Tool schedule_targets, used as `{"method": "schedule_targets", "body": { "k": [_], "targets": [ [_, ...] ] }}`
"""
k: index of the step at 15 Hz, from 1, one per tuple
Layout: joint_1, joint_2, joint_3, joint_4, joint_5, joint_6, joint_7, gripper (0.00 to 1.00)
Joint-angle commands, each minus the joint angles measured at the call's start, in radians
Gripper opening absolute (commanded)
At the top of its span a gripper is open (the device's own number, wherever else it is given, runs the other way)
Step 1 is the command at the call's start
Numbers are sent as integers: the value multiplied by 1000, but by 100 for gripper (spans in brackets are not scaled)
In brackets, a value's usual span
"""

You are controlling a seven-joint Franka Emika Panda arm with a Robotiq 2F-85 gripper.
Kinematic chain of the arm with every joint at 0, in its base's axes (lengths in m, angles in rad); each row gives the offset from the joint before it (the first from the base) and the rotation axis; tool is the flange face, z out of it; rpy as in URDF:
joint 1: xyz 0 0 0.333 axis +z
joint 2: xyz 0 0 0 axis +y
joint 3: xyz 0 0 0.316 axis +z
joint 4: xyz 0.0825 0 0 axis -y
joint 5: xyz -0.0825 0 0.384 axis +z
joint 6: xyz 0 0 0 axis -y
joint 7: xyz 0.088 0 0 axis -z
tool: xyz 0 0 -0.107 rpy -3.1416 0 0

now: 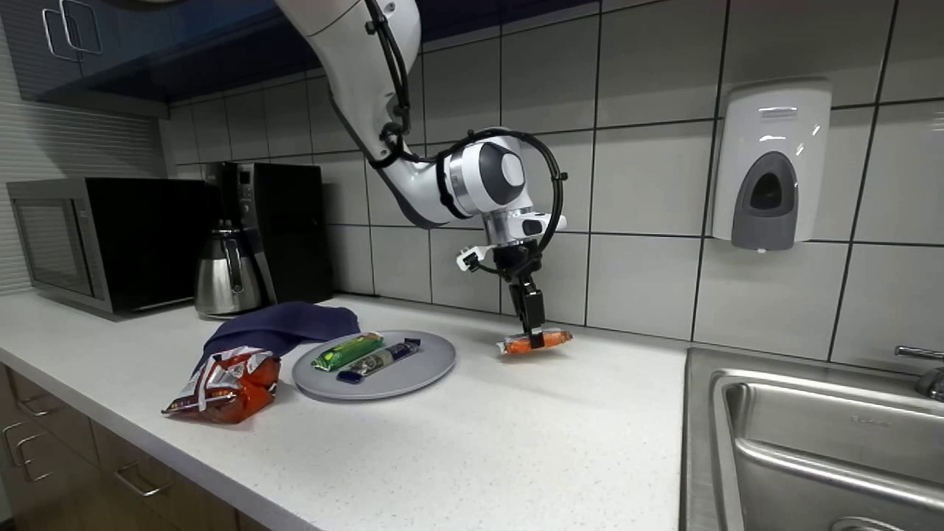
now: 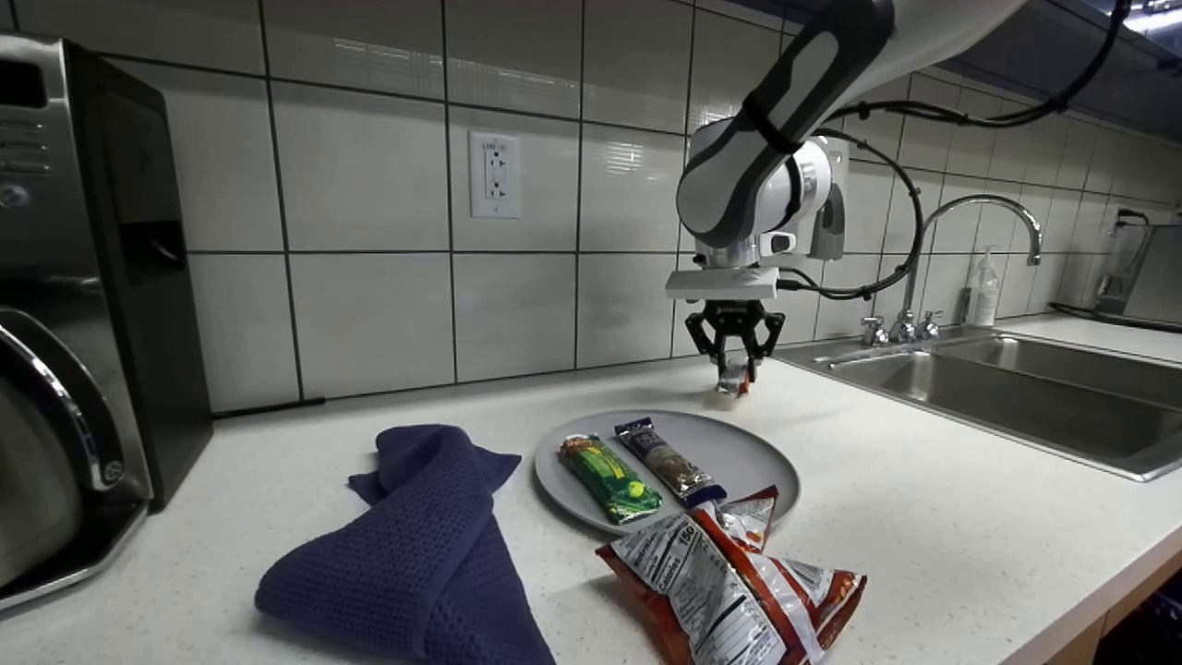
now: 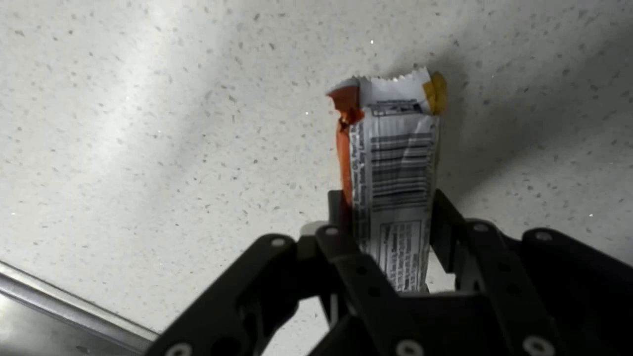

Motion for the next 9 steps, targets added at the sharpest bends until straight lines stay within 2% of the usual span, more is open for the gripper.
{"method": "schedule_targets", "body": {
  "k": [1,9],
  "targets": [
    [19,-41,9,-15,-38,-40,-5,17],
    [50,-56,35,-9,-84,-86,-69,17]
  ]
}}
